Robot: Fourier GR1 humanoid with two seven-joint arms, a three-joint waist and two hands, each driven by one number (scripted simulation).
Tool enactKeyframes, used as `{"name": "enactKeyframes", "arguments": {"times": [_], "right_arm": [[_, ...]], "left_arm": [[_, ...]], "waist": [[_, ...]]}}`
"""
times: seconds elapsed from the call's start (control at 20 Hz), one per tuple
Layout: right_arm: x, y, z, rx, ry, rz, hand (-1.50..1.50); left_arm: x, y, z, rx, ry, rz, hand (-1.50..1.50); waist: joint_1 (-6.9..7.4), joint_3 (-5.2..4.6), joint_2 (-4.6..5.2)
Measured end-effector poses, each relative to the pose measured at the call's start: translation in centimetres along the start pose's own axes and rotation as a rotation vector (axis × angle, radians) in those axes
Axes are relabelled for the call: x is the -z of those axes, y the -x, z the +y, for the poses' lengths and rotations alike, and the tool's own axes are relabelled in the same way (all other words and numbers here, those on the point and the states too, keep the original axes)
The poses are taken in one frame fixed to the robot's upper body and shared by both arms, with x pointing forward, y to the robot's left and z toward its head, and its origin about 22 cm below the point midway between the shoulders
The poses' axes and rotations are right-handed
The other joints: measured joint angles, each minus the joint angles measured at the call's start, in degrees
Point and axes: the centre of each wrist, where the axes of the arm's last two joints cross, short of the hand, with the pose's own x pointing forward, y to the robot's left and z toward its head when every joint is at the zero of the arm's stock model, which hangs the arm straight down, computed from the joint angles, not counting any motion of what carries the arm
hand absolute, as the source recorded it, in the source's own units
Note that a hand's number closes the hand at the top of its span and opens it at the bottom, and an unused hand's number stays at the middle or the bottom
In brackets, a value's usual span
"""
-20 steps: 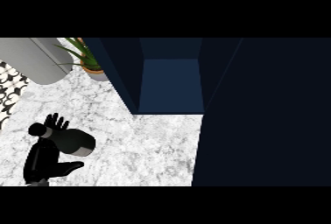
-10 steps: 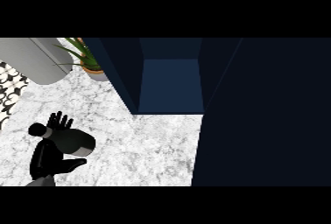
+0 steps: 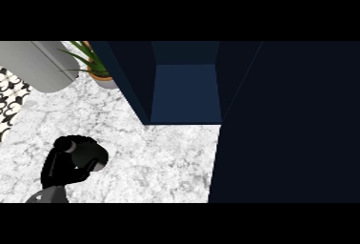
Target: Pick up the wine, place it into the cabinet and close the cabinet
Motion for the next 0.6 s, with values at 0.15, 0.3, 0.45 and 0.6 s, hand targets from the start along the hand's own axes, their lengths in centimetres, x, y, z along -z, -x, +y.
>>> {"name": "enactKeyframes", "arguments": {"times": [0.15, 0.3, 0.45, 0.6], "right_arm": [[0.0, 0.2, 0.1, 0.014, 0.001, -0.008, -1.50], [0.0, 0.1, 0.1, 0.016, 0.002, 0.000, -1.50], [0.1, 0.1, 0.1, 0.016, 0.003, -0.004, -1.50], [0.1, 0.0, 0.2, 0.015, -0.003, 0.000, -1.50]], "left_arm": [[0.5, -0.5, -0.3, 0.066, 0.037, -0.015, 1.50], [0.8, -0.7, -0.7, 0.105, 0.052, -0.016, 1.50], [0.7, -1.1, -1.2, 0.140, 0.064, -0.045, 1.50], [0.9, -1.5, -1.4, 0.149, 0.052, -0.060, 1.50]], "waist": [[0.09, 0.01, -0.03], [0.14, -0.04, 0.00], [0.26, 0.01, -0.04], [0.28, -0.03, -0.01]]}}
